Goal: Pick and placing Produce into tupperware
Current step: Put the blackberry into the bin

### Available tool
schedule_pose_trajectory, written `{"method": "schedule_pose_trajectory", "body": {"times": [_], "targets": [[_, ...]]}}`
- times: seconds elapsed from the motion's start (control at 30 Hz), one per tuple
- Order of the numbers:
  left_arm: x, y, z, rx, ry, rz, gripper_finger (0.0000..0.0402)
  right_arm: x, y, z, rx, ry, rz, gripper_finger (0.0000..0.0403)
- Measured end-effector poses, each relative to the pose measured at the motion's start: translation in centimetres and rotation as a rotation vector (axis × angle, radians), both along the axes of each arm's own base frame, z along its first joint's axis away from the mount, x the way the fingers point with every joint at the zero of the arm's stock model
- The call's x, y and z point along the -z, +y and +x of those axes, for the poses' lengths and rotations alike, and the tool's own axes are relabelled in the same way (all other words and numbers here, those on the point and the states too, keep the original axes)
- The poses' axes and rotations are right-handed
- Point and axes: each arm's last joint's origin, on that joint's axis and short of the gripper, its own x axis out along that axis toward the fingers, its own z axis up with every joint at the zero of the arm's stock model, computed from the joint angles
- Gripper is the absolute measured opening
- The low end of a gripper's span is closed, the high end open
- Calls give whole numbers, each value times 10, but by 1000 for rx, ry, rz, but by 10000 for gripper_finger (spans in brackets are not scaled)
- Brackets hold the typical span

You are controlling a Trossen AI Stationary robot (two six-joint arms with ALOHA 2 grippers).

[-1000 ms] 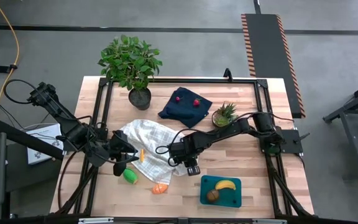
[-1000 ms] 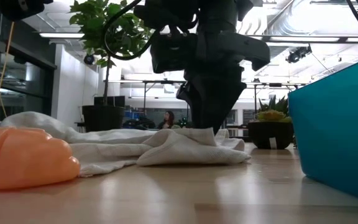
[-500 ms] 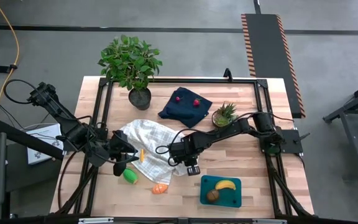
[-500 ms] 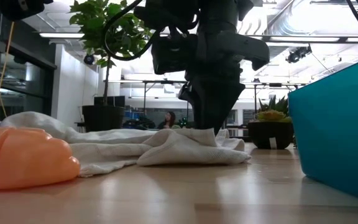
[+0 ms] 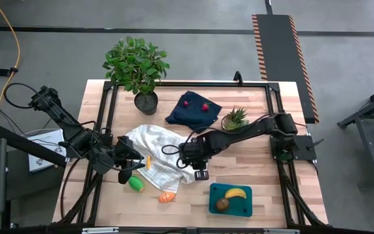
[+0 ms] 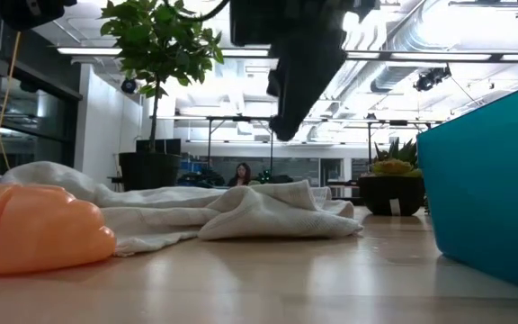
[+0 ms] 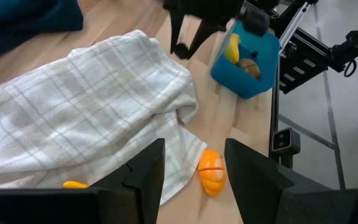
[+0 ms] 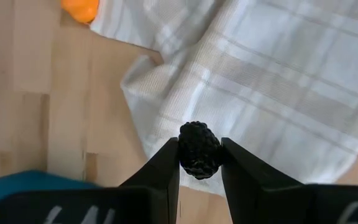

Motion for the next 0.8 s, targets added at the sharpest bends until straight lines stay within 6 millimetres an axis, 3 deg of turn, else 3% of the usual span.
{"method": "schedule_pose_trajectory", "body": {"times": [0.47,0.8], "targets": [[1,0,0,0,8,6,156,-60,-21,-24,181,-106,69,74],[1,0,-1,0,9,7,156,-110,-50,-58,287,-194,23,74]]}}
